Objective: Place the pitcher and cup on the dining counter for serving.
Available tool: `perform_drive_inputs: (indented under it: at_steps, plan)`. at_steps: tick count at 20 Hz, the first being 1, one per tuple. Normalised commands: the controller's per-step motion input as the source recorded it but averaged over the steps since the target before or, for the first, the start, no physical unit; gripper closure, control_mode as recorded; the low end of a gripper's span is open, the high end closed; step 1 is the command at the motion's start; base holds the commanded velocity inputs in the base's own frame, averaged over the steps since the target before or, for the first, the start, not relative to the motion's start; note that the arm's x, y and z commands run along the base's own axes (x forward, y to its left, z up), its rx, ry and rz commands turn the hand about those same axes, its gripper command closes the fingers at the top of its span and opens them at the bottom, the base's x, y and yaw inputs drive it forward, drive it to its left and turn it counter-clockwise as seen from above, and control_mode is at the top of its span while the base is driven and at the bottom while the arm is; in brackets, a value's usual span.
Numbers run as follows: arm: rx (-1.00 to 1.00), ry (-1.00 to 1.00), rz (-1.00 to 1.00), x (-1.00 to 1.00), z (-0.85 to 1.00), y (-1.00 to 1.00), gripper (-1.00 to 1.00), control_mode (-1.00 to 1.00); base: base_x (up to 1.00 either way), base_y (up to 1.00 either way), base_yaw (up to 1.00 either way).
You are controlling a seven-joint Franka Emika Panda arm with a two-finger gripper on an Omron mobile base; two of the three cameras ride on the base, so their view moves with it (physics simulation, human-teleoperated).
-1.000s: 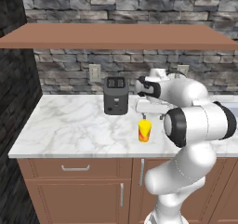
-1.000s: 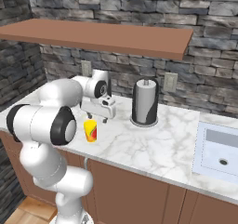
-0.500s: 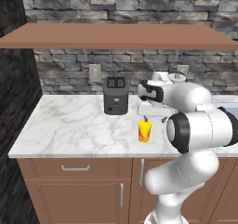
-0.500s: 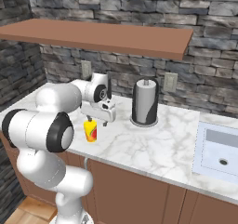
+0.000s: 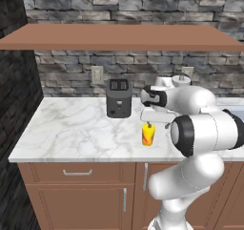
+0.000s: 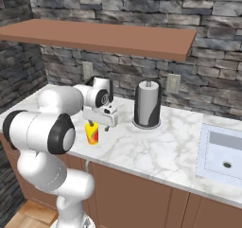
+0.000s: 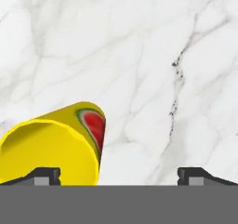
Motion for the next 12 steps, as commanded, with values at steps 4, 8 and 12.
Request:
perform_drive_inputs:
  at_steps: [4,8,12]
  plan:
    - [0.0,0.02,0.0,0.0,-0.22,0.0,-1.0,-1.0,0.0,0.0,0.0]
    - [0.0,0.02,0.0,0.0,-0.24,0.0,-1.0,-1.0,0.0,0.0,0.0]
    - [0.0,0.01,0.0,0.0,-0.22,0.0,-1.0,-1.0,0.0,0.0,0.0]
